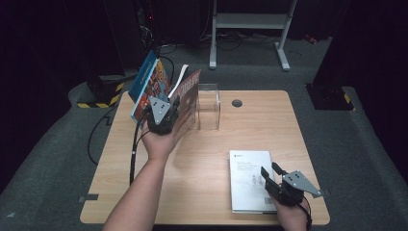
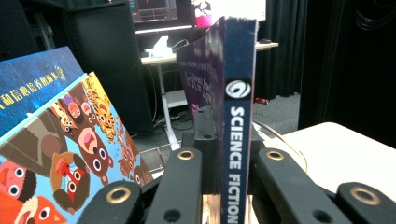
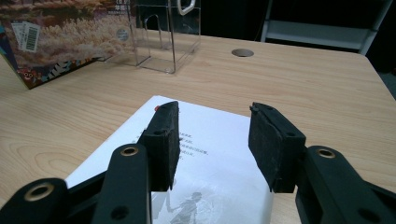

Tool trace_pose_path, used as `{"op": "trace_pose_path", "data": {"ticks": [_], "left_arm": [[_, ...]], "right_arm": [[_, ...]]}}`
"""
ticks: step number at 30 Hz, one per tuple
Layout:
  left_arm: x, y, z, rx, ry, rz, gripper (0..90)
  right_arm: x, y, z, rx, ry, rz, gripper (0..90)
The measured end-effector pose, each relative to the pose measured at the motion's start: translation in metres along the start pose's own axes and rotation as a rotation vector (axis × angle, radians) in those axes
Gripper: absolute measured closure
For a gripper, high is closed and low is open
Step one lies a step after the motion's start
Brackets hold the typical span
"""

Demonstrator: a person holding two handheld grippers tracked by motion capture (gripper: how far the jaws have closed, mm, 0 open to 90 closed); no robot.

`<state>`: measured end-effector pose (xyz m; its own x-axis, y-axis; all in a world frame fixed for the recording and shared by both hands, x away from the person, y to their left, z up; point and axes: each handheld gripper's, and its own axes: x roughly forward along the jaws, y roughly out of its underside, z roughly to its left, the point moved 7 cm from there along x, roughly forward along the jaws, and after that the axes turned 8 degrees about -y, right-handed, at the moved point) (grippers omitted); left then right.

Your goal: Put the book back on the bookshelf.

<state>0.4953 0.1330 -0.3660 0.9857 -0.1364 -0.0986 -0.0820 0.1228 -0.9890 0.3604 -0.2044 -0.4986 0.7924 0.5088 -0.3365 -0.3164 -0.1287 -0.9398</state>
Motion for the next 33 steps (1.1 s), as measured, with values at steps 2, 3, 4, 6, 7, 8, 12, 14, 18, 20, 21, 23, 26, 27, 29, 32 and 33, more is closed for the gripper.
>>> {"op": "trace_pose_path", "data": {"ticks": [2, 3, 4, 6, 7, 8, 12, 14, 18, 20, 21, 23, 26, 27, 29, 32, 33], "left_arm": [[0.003, 0.001, 0.001, -0.016, 0.001, 0.005, 83.7], [0.004, 0.002, 0.001, -0.015, 0.001, 0.007, 83.7], [0.006, 0.002, 0.001, -0.017, -0.001, 0.006, 83.8], [0.009, 0.004, 0.001, -0.016, -0.005, 0.010, 83.7], [0.010, 0.004, 0.001, -0.019, -0.007, 0.009, 83.7], [0.011, 0.004, 0.002, -0.019, -0.009, 0.011, 83.8], [0.016, 0.004, 0.001, -0.029, -0.012, 0.009, 83.7], [0.019, 0.003, 0.001, -0.032, -0.013, 0.007, 83.8], [0.024, 0.004, -0.001, -0.032, -0.014, 0.006, 83.7], [0.028, 0.005, -0.003, -0.034, -0.013, 0.007, 83.7], [0.029, 0.006, -0.003, -0.037, -0.013, 0.005, 83.7], [0.032, 0.007, -0.005, -0.041, -0.012, 0.004, 83.7], [0.036, 0.009, -0.007, -0.044, -0.009, 0.001, 83.7], [0.038, 0.009, -0.007, -0.047, -0.009, -0.002, 83.7], [0.041, 0.009, -0.008, -0.052, -0.011, -0.002, 83.7], [0.047, 0.009, -0.009, -0.054, -0.017, -0.003, 83.8], [0.049, 0.009, -0.009, -0.053, -0.018, -0.002, 83.7]], "right_arm": [[0.000, 0.000, 0.000, 0.003, 0.003, 0.000, 54.9], [-0.001, 0.000, -0.001, 0.008, 0.004, 0.002, 55.0], [-0.001, 0.000, -0.001, 0.012, 0.004, 0.001, 55.0], [-0.001, 0.000, -0.001, 0.011, 0.003, 0.002, 55.0], [-0.001, 0.000, 0.000, 0.011, 0.007, 0.004, 55.1], [0.000, 0.000, 0.000, 0.010, 0.007, 0.004, 55.1], [0.000, 0.001, -0.001, 0.008, 0.008, 0.004, 55.0], [0.000, 0.001, -0.001, 0.014, 0.006, 0.004, 54.9], [0.001, 0.002, 0.000, 0.008, 0.006, 0.006, 54.7], [0.001, 0.002, 0.000, 0.009, 0.005, 0.008, 54.6], [0.001, 0.002, 0.000, 0.007, 0.004, 0.009, 54.7], [0.001, 0.003, 0.000, 0.007, 0.006, 0.012, 54.7], [0.001, 0.003, 0.000, 0.007, 0.006, 0.012, 54.8], [0.001, 0.003, 0.000, 0.008, 0.004, 0.010, 54.9], [0.001, 0.003, 0.001, 0.009, 0.005, 0.008, 54.9], [0.001, 0.003, 0.000, 0.007, 0.005, 0.006, 55.0], [0.001, 0.002, 0.001, 0.006, 0.005, 0.004, 55.1]]}}
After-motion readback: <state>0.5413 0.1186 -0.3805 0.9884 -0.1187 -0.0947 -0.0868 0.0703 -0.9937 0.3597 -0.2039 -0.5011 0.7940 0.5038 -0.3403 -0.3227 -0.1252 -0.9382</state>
